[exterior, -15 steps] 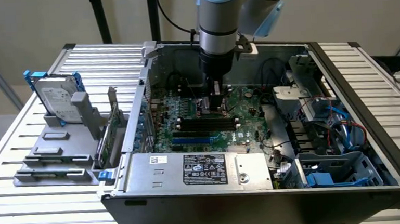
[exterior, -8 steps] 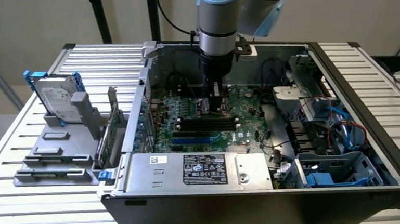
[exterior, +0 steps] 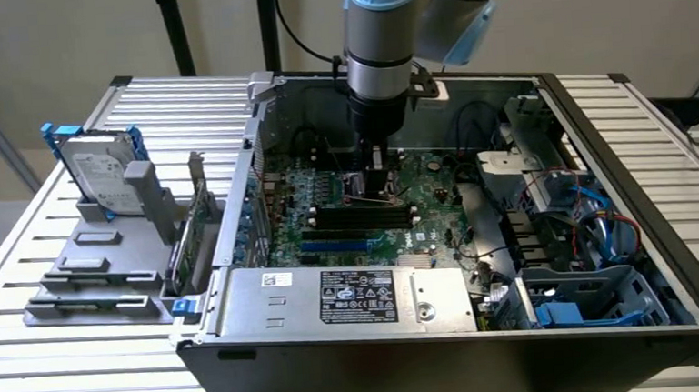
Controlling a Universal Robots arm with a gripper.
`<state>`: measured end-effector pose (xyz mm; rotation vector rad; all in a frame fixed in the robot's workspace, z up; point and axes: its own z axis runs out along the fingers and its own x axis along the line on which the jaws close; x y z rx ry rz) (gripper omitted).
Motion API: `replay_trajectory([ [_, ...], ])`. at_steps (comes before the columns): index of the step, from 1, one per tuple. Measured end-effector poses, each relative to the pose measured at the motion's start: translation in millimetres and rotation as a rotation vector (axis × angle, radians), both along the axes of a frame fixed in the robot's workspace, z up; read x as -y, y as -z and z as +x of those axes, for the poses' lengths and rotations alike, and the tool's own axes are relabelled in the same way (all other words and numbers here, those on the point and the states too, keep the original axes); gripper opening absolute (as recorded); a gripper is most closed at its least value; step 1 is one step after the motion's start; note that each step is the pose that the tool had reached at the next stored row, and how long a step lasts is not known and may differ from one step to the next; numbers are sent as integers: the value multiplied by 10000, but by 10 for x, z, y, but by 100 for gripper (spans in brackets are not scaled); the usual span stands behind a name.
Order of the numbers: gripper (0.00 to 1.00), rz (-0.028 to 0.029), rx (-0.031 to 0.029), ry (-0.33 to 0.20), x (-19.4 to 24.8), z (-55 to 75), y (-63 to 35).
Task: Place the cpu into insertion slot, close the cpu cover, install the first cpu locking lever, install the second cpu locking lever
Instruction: 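Place the cpu into insertion slot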
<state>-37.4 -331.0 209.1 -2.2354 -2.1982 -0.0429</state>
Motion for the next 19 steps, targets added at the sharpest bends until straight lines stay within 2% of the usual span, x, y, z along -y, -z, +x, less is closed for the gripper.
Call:
replay_trajectory([
  [15, 55, 1, 1, 14, -60, -17, 51],
  [19, 55, -1, 0, 17, -63, -17, 68],
])
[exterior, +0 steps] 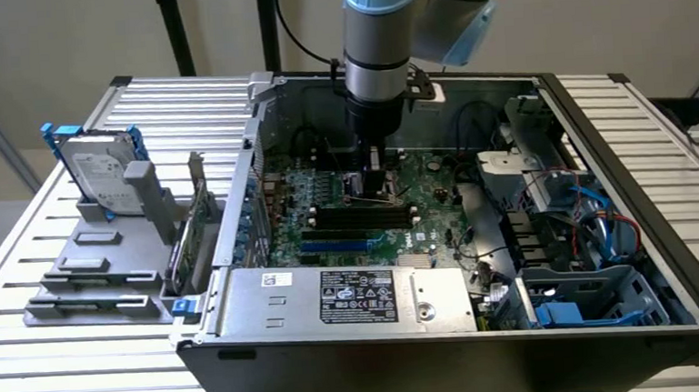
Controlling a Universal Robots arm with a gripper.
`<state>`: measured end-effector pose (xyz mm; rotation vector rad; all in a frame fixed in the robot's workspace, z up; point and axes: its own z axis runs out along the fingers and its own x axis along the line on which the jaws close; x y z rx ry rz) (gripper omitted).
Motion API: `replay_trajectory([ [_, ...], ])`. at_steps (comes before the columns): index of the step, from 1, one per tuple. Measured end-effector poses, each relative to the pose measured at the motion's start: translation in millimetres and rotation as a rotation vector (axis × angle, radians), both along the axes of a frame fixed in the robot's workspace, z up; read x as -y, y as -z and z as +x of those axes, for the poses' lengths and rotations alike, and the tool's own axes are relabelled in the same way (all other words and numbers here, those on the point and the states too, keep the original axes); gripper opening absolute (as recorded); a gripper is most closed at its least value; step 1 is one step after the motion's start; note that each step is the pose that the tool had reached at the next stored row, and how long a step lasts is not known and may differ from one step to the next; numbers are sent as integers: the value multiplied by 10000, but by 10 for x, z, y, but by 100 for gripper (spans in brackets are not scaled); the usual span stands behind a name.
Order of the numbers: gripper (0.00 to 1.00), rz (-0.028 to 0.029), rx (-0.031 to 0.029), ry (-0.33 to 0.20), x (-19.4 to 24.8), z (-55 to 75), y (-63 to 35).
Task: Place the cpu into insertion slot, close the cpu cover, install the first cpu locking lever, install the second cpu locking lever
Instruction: 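Place the cpu into insertion slot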
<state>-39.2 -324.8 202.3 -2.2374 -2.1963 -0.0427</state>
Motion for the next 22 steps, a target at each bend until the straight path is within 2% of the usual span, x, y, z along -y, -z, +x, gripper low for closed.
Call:
replay_trajectory([
  [22, 55, 1, 0, 211, 0, 11, 34],
])
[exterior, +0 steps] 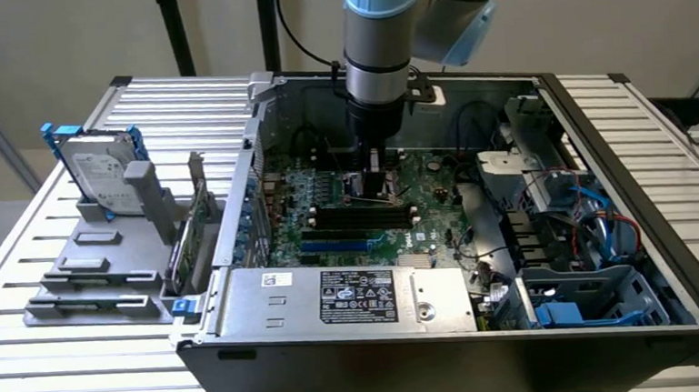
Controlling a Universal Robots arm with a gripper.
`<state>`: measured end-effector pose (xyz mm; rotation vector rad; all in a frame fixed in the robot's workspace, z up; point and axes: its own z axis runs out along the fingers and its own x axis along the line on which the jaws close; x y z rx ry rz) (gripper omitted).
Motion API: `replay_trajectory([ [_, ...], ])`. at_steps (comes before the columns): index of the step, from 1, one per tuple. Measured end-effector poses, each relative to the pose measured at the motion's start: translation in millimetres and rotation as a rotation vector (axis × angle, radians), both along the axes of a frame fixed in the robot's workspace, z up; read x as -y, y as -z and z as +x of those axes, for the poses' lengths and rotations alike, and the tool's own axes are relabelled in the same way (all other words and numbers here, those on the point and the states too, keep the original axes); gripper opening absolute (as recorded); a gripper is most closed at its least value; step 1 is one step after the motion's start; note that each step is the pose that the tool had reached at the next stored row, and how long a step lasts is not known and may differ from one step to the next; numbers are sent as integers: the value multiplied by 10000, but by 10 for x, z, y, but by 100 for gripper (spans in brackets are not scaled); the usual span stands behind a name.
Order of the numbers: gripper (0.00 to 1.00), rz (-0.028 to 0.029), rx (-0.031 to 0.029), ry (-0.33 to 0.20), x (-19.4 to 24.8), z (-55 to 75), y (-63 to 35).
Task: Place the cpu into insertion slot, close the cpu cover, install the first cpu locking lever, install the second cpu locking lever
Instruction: 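Place the cpu into insertion slot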
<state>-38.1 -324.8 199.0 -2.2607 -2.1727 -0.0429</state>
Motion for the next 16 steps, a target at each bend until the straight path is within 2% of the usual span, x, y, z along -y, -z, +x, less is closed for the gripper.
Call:
replay_trajectory([
  [16, 55, 0, 9, 0, 0, -9, 12],
])
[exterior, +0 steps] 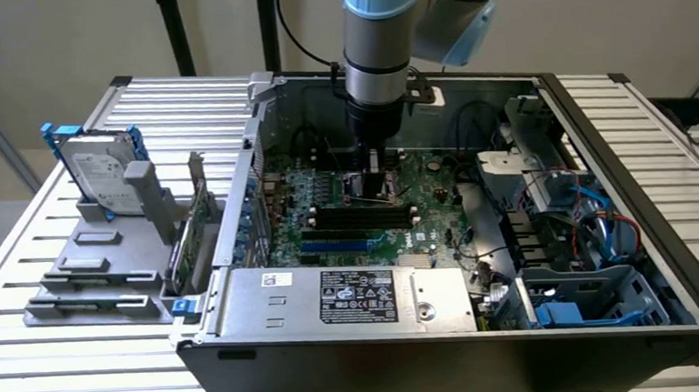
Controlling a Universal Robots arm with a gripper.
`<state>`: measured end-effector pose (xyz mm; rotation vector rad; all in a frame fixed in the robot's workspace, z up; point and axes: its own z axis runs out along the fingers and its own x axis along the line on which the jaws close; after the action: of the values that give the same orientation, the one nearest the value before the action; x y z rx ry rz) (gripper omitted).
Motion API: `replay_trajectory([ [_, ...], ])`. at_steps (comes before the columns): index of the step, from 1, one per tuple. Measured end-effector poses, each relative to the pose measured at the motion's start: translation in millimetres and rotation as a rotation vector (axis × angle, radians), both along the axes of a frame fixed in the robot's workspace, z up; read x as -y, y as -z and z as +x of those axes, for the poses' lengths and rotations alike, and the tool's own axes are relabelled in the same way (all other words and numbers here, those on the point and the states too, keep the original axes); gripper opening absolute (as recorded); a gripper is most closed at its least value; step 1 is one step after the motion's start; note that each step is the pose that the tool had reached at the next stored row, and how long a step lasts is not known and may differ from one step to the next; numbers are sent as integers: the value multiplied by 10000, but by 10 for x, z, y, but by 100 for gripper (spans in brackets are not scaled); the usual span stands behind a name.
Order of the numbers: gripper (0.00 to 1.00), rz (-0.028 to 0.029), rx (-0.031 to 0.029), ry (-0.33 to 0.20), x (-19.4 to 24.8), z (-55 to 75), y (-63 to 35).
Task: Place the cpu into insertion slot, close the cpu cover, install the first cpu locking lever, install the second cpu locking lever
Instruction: 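Place the cpu into insertion slot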
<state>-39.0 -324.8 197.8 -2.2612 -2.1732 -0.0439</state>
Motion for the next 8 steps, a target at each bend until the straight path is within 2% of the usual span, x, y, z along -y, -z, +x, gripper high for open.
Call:
replay_trajectory([
  [8, 55, 1, 17, -8, 0, -2, 9],
])
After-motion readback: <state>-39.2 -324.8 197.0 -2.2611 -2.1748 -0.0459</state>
